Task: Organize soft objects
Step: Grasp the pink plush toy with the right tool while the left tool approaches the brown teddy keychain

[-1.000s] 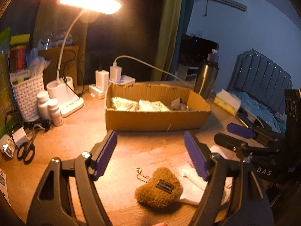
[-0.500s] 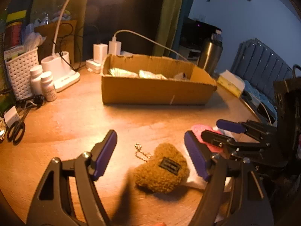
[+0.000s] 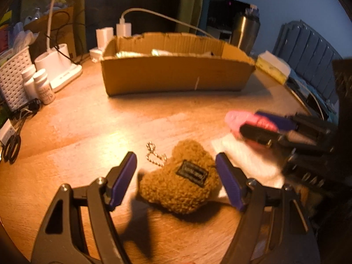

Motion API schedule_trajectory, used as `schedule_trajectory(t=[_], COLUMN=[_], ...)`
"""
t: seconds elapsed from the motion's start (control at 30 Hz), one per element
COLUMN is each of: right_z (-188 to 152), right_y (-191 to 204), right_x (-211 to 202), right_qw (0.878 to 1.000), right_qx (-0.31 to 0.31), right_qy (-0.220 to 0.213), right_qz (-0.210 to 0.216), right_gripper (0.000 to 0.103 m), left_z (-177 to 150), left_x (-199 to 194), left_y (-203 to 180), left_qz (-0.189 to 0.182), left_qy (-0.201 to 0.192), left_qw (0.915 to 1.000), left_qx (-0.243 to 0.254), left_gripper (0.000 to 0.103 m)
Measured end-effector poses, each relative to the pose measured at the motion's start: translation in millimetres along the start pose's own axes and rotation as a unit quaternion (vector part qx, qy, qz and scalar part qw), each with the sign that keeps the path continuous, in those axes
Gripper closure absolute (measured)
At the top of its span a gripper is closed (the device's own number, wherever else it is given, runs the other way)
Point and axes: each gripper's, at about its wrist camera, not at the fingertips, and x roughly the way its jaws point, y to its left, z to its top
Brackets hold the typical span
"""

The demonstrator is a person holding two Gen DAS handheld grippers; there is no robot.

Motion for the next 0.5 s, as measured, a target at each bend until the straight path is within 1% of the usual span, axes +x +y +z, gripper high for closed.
schedule_trajectory(t=[0.1,0.27,0.3,0.33,0.37,0.43,0.5], right_z=[2.6,7.3,8.0,8.8,10.2,12.2,13.4], right_y=[-2.7,-5.8,-6.1,-6.6,-7.1,-7.5,-8.3], right_x=[-8.2,-20.0,-22.2,-24.9,-28.0,-32.5,-36.5], right_qw=[1.000,0.999,0.999,0.999,0.999,0.998,0.998], right_qx=[0.004,0.007,0.008,0.009,0.010,0.010,0.010], right_qy=[-0.015,-0.035,-0.038,-0.043,-0.048,-0.055,-0.061], right_qz=[0.005,0.011,0.014,0.016,0.018,0.018,0.016], right_gripper=[0.064,0.064,0.064,0.064,0.064,0.064,0.064], left_z=[-3.0,-4.9,-5.5,-5.9,-6.3,-7.2,-7.2], left_x=[5.1,3.0,2.4,2.2,2.6,3.3,2.7], left_y=[-2.3,-4.0,-4.7,-5.7,-6.9,-8.7,-10.4], left_qz=[-0.002,-0.003,-0.007,-0.010,-0.015,-0.017,-0.017], left_qy=[0.017,0.013,0.012,0.013,0.015,0.019,0.019], left_qw=[0.9998,0.9998,0.9998,0.9997,0.9996,0.9994,0.9993], left_qx=[0.006,0.013,0.016,0.018,0.021,0.024,0.029], left_gripper=[0.028,0.030,0.040,0.043,0.044,0.049,0.051])
